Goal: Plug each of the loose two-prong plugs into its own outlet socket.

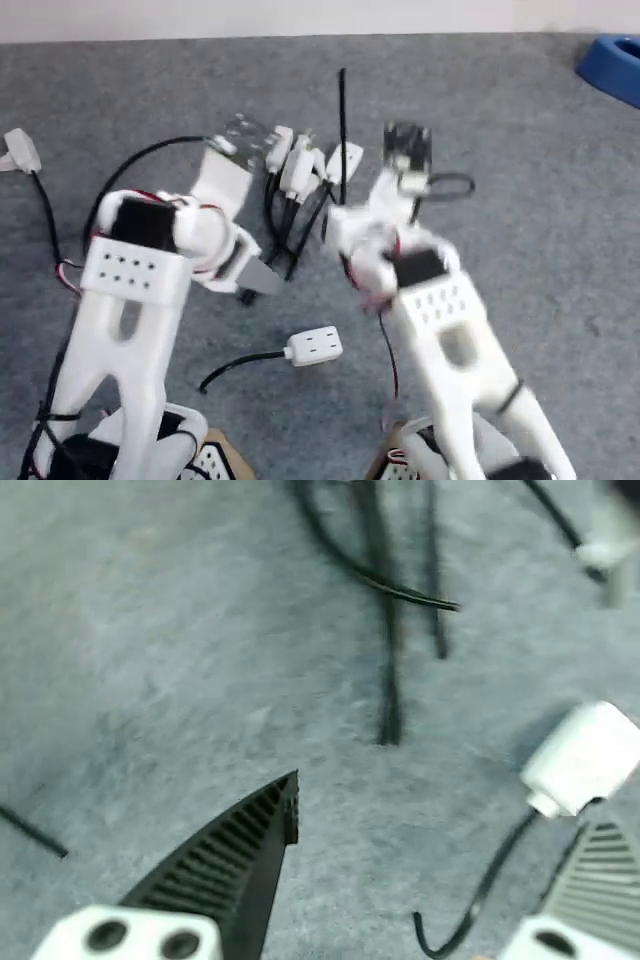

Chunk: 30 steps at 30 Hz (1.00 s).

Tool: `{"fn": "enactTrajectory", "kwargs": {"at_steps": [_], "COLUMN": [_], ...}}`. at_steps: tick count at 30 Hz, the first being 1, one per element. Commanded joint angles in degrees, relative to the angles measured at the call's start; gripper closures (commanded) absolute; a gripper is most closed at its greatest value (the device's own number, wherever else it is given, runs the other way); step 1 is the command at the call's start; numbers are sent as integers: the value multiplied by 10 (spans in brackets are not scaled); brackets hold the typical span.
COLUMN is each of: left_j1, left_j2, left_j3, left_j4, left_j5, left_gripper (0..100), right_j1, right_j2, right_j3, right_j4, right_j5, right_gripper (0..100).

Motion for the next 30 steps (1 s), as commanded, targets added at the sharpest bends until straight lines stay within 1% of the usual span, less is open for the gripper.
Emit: {"fn": "enactTrajectory", "kwargs": {"at_steps": [1, 3, 5, 6, 8, 11, 15, 18, 21, 26, 30], "left_j1": [48, 60, 55, 48, 30, 25, 22, 22, 22, 24, 14], "left_j2": [-79, -137, -202, -234, -298, -382, -466, -479, -456, -418, -386], "left_j3": [26, 44, 80, 109, 196, 319, 425, 465, 468, 457, 461], "left_j4": [4, 4, 1, -15, -72, -156, -226, -280, -302, -318, -348], "left_j5": [10, 18, 15, 6, -7, -5, -4, 28, 40, 41, 40], "left_gripper": [592, 592, 592, 592, 592, 592, 593, 593, 593, 593, 593], "right_j1": [-9, -9, -25, -37, -64, -94, -131, -160, -180, -180, -178], "right_j2": [-101, -103, -105, -109, -109, -104, -104, -104, -103, -102, -103], "right_j3": [59, 58, 58, 58, 43, 19, 12, 11, 11, 15, 12], "right_j4": [-44, -40, -22, -16, -6, 2, 1, 1, -1, -5, 10], "right_j5": [35, 35, 34, 34, 25, -2, -4, -13, -13, -12, -11], "right_gripper": [992, 992, 992, 992, 992, 992, 992, 992, 992, 992, 992]}}
